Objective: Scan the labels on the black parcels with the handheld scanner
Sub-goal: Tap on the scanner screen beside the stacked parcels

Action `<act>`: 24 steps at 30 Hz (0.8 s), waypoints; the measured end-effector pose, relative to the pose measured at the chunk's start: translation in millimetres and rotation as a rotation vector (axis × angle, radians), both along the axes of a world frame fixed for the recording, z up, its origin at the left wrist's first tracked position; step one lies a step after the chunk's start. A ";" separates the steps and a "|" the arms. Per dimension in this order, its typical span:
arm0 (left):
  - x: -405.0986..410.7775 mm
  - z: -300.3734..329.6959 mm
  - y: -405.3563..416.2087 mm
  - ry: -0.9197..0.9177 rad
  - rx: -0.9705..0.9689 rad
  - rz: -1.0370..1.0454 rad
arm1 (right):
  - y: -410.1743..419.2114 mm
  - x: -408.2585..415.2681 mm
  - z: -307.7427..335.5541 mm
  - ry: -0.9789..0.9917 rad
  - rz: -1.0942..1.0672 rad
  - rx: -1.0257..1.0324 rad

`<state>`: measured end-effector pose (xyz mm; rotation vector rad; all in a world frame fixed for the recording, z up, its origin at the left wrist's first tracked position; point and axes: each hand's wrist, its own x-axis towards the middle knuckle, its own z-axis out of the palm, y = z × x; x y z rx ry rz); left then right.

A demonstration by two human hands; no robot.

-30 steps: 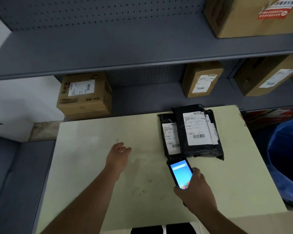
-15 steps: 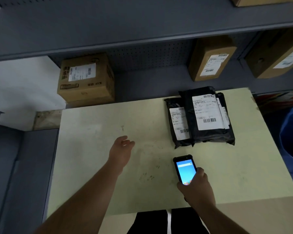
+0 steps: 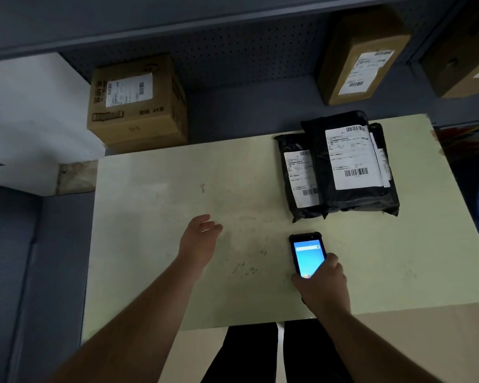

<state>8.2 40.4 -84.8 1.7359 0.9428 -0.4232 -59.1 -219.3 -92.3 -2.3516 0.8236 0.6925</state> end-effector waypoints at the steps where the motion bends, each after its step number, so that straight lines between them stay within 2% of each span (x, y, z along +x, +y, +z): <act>1: -1.8 -1.6 0.9 0.003 0.001 0.006 | 1.5 -0.8 -0.2 0.008 0.009 -0.021; 11: -9.6 -17.1 6.4 -0.010 -0.016 0.021 | 6.4 -7.2 -10.2 0.049 0.071 -0.158; 24: -12.1 -27.6 2.9 0.017 0.028 -0.003 | 8.4 -12.9 -14.3 0.028 0.108 -0.195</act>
